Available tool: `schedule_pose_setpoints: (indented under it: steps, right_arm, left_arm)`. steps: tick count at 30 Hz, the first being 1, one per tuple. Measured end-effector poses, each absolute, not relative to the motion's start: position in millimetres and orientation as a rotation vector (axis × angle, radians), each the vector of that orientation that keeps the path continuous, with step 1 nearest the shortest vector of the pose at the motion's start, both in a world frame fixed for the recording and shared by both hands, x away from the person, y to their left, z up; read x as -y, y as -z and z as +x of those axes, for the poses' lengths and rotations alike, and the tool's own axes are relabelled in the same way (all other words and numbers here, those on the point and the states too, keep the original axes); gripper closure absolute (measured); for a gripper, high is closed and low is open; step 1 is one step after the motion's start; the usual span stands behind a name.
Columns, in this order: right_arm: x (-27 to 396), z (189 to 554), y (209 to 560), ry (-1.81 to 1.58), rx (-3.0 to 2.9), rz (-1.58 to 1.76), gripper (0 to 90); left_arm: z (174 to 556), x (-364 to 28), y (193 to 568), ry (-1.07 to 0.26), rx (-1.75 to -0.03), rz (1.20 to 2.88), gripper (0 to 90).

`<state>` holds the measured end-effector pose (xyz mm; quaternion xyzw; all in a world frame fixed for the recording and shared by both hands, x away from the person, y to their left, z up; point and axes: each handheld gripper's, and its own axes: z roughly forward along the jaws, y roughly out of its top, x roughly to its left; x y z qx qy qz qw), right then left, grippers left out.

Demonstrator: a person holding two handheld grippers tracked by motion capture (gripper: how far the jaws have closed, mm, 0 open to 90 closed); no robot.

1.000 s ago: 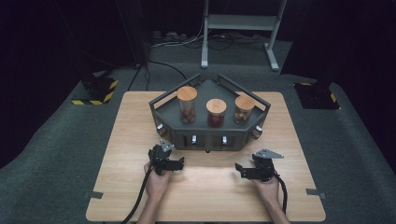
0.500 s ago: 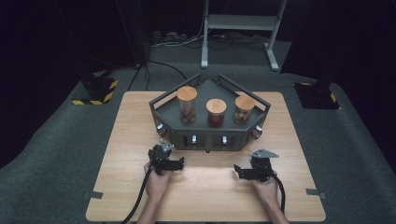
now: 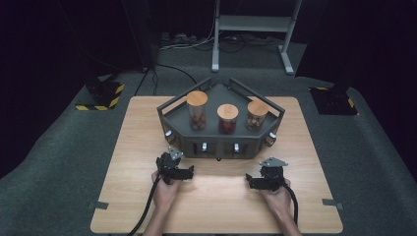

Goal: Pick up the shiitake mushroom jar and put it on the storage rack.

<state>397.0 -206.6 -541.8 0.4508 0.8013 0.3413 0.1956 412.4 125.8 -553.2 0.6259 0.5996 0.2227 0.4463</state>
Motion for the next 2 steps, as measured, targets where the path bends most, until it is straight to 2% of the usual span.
schedule_pose_setpoints:
  steps: [2]
  right_arm:
    - [206.5, 397.0, 541.8, -0.957, -2.245, 1.263, 9.6]
  left_arm:
    - [412.5, -125.7, 553.3, -0.552, -1.485, 1.549, 3.7]
